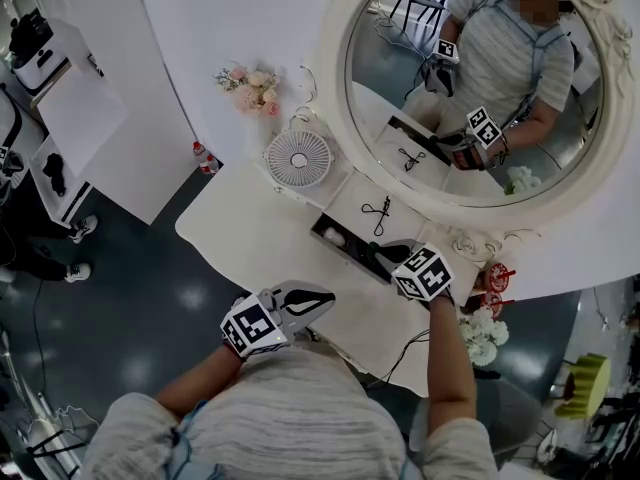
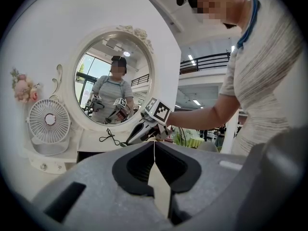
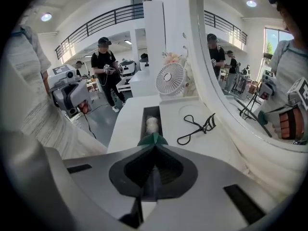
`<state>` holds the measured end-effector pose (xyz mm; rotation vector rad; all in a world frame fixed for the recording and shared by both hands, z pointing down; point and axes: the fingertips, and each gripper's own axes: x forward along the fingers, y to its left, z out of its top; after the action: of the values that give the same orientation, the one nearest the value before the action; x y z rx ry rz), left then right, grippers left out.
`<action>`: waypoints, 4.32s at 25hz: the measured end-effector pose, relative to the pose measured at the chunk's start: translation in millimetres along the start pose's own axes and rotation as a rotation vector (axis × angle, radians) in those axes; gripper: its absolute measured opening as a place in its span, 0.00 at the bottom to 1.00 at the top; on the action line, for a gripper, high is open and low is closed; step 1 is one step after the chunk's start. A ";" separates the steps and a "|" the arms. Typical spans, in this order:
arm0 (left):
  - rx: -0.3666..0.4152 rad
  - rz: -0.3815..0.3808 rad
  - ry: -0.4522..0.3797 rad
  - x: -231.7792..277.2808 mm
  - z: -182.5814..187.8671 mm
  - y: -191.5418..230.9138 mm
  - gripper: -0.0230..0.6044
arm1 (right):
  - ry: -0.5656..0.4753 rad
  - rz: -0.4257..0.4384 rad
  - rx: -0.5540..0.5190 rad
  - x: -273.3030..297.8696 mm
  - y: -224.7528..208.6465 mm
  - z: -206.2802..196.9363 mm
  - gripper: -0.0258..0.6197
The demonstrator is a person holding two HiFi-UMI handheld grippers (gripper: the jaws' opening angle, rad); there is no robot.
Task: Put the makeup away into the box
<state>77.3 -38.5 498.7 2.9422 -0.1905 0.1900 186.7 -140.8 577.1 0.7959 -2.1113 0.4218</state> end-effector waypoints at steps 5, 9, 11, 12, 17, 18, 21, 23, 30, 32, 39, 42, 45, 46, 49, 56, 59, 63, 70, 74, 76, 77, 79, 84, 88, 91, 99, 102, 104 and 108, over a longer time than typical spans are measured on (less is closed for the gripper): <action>-0.002 0.004 0.005 1.5 -0.7 2.3 0.06 | 0.038 0.057 0.009 5.3 3.9 -11.4 0.05; -0.003 -0.004 0.009 5.8 -0.6 1.4 0.06 | 0.055 0.072 0.013 7.6 3.8 -16.9 0.05; 0.000 -0.008 0.009 8.2 0.0 1.3 0.06 | 0.062 0.085 0.017 9.0 4.3 -19.4 0.05; 0.002 -0.009 0.010 9.1 0.1 1.7 0.06 | 0.068 0.092 0.017 10.0 5.1 -20.5 0.05; 0.002 -0.016 0.014 12.1 -0.4 0.9 0.06 | 0.087 0.082 -0.001 10.9 4.8 -23.7 0.06; 0.002 -0.017 0.015 12.7 -0.7 0.6 0.06 | 0.091 0.077 -0.009 10.6 4.7 -24.3 0.06; 0.003 -0.019 0.017 14.2 -1.5 0.5 0.06 | 0.111 0.073 -0.025 10.8 6.8 -27.9 0.06; 0.004 -0.020 0.018 14.8 -1.4 0.2 0.06 | 0.129 0.073 -0.035 11.6 9.1 -31.6 0.06; 0.006 -0.027 0.016 14.5 -0.7 -3.5 0.06 | 0.177 0.054 -0.028 11.5 8.2 -42.0 0.06; 0.006 -0.030 0.016 14.4 -1.1 -4.6 0.06 | 0.184 0.048 -0.027 10.8 7.9 -43.9 0.06; 0.007 -0.033 0.012 15.2 -0.9 -6.6 0.06 | 0.137 0.044 -0.011 1.0 11.8 -36.3 0.06; 0.008 -0.035 0.012 15.0 -0.4 -7.7 0.06 | 0.104 0.033 -0.007 -9.2 12.4 -29.6 0.06; 0.009 -0.037 0.010 15.4 0.1 -8.6 0.06 | 0.079 0.008 -0.003 -20.3 9.2 -25.5 0.06; 0.010 -0.037 0.010 15.4 0.1 -8.6 0.06 | 0.068 0.002 0.001 -23.5 8.4 -24.1 0.06; 0.012 -0.038 0.008 15.3 0.2 -8.7 0.06 | 0.044 -0.016 0.009 -30.7 6.7 -20.2 0.06; 0.013 -0.040 0.008 16.1 1.4 -8.9 0.06 | 0.016 -0.062 0.007 -41.7 0.2 -12.5 0.06; 0.011 -0.040 0.006 16.3 1.8 -9.2 0.06 | 0.000 -0.082 0.008 -45.1 -4.7 -6.4 0.06; 0.011 -0.036 0.004 16.3 1.9 -7.9 0.06 | -0.029 -0.114 0.024 -46.3 -14.6 3.0 0.07; 0.008 -0.031 -0.001 12.7 1.9 -5.6 0.06 | -0.083 -0.182 0.080 -39.3 -36.0 19.5 0.10; 0.002 -0.027 -0.002 10.1 0.7 -3.5 0.06 | -0.104 -0.206 0.118 -30.7 -46.4 27.7 0.14; 0.001 -0.026 -0.003 8.9 0.5 -2.4 0.06 | -0.114 -0.228 0.147 -26.5 -52.8 30.8 0.14; 0.001 -0.026 -0.004 8.3 0.6 -2.1 0.06 | -0.116 -0.243 0.163 -24.5 -56.5 31.6 0.14; -0.001 -0.026 -0.005 7.1 0.6 -1.6 0.06 | -0.117 -0.272 0.193 -20.4 -63.8 32.4 0.15; -0.003 -0.024 -0.004 3.9 -0.9 0.6 0.06 | -0.111 -0.331 0.247 -12.1 -80.1 34.7 0.14; -0.006 -0.021 -0.004 0.9 -1.4 2.4 0.06 | -0.108 -0.370 0.288 -7.5 -94.2 38.4 0.14; -0.008 -0.017 -0.006 -1.2 -1.4 3.5 0.06 | -0.097 -0.379 0.309 -1.8 -101.0 39.3 0.14; -0.016 0.001 -0.006 -8.4 -4.1 7.9 0.06 | -0.061 -0.375 0.344 17.2 -112.0 38.1 0.14; -0.019 0.007 -0.007 -10.0 -4.7 10.2 0.06 | -0.054 -0.374 0.357 20.6 -114.8 38.0 0.14; -0.021 0.011 -0.009 -10.6 -4.6 11.4 0.06 | -0.041 -0.392 0.355 18.6 -117.2 37.8 0.14; -0.021 0.014 -0.011 -11.8 -4.3 12.5 0.06 | -0.024 -0.398 0.350 19.2 -117.7 38.1 0.14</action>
<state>63.5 -48.5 503.4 2.9226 -0.2140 0.1723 234.2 -256.5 571.7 1.3973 -1.8601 0.5709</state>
